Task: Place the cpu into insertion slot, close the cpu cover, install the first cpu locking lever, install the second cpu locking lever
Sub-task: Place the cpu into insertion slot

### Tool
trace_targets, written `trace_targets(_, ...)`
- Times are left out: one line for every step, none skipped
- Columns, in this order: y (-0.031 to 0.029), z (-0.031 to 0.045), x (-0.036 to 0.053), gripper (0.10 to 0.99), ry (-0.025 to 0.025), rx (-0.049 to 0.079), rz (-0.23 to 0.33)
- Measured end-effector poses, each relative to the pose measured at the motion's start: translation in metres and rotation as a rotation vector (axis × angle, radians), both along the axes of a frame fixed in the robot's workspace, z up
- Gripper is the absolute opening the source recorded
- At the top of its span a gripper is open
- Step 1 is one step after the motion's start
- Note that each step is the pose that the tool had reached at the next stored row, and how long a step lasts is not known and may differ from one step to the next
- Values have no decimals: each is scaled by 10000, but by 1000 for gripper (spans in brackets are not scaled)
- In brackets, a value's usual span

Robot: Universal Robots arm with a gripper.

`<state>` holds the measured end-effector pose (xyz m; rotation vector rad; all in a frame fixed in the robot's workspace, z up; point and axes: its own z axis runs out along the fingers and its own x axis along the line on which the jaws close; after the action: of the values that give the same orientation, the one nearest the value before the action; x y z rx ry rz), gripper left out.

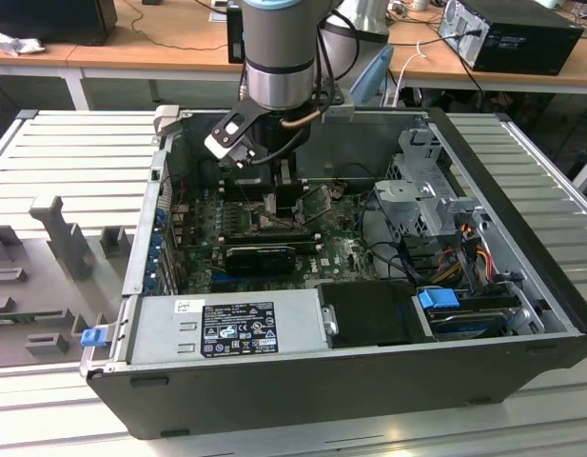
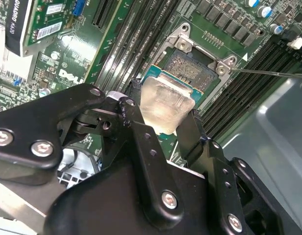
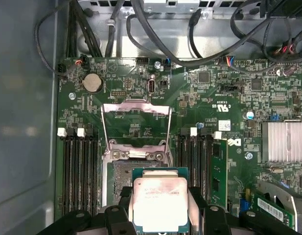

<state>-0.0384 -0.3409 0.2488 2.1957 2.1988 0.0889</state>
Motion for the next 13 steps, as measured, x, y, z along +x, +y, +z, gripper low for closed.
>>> trace_targets(1,-3,0,533,-1,1,-1)
trace_targets(1,-4,-1,533,0,1,-2)
trace_targets(1,-4,-1,533,0,0,-2)
trace_targets(1,-5,-1,533,0,1,-2)
trace_targets(1,-5,-1,533,-1,2,-2)
trace_targets(1,-5,-1,533,-1,2,-2)
trace_targets(1,-6,-1,533,-1,2,-2)
trace_targets(1,-7,-1,533,-2,2,-2)
trace_targets(1,-9,-1,533,-2,3,-2)
trace_targets(1,-11,-1,533,-2,3,-2)
trace_targets(1,-12,-2,533,-1,2,-2)
trace_targets(1,-14,-2,533,-1,2,-2)
trace_targets(1,-15,-3,533,-1,1,-2)
